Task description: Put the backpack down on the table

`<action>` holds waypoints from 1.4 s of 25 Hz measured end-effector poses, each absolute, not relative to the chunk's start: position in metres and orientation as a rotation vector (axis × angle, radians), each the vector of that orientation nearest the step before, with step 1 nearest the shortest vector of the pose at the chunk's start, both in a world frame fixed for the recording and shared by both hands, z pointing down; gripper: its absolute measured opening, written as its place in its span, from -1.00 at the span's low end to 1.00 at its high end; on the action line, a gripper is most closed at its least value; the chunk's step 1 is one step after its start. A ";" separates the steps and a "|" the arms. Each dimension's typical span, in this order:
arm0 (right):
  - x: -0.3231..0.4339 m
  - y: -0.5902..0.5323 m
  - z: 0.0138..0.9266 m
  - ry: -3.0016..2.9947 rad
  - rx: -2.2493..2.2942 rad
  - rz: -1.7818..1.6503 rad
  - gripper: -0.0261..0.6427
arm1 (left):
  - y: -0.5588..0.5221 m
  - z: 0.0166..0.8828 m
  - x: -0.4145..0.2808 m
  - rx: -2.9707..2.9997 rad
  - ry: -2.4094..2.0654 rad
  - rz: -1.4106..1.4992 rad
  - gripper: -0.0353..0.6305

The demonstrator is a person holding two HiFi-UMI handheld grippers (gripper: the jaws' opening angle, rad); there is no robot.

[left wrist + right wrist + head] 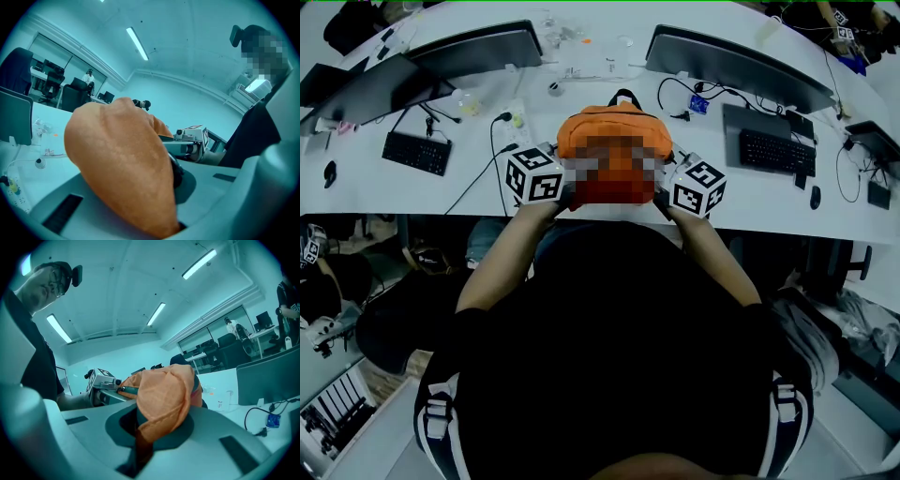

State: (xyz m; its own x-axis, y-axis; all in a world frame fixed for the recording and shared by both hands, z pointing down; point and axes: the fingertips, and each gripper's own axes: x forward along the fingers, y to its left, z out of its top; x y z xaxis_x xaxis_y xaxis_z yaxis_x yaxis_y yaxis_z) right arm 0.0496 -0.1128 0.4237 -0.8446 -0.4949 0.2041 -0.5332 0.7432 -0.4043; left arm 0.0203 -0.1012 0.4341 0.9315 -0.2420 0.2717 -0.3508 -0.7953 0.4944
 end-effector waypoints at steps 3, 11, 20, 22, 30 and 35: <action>0.047 -0.115 0.430 -2.838 0.846 0.719 -0.83 | -0.103 0.441 0.018 2.512 -0.409 0.260 -0.81; 0.040 -0.122 0.448 -2.794 0.860 0.784 -0.83 | -0.111 0.459 0.011 2.474 -0.382 0.264 -0.81; 0.033 -0.125 0.476 -2.731 0.875 0.890 -0.83 | -0.118 0.489 0.004 2.418 -0.350 0.311 -0.81; 0.033 -0.124 0.483 -2.718 0.871 0.911 -0.83 | -0.118 0.495 0.003 2.407 -0.335 0.329 -0.81; 0.033 -0.124 0.512 -2.662 0.872 0.982 -0.83 | -0.118 0.523 0.003 2.353 -0.286 0.367 -0.81; 0.032 -0.128 0.530 -2.627 0.880 1.016 -0.83 | -0.121 0.540 0.002 2.322 -0.273 0.397 -0.80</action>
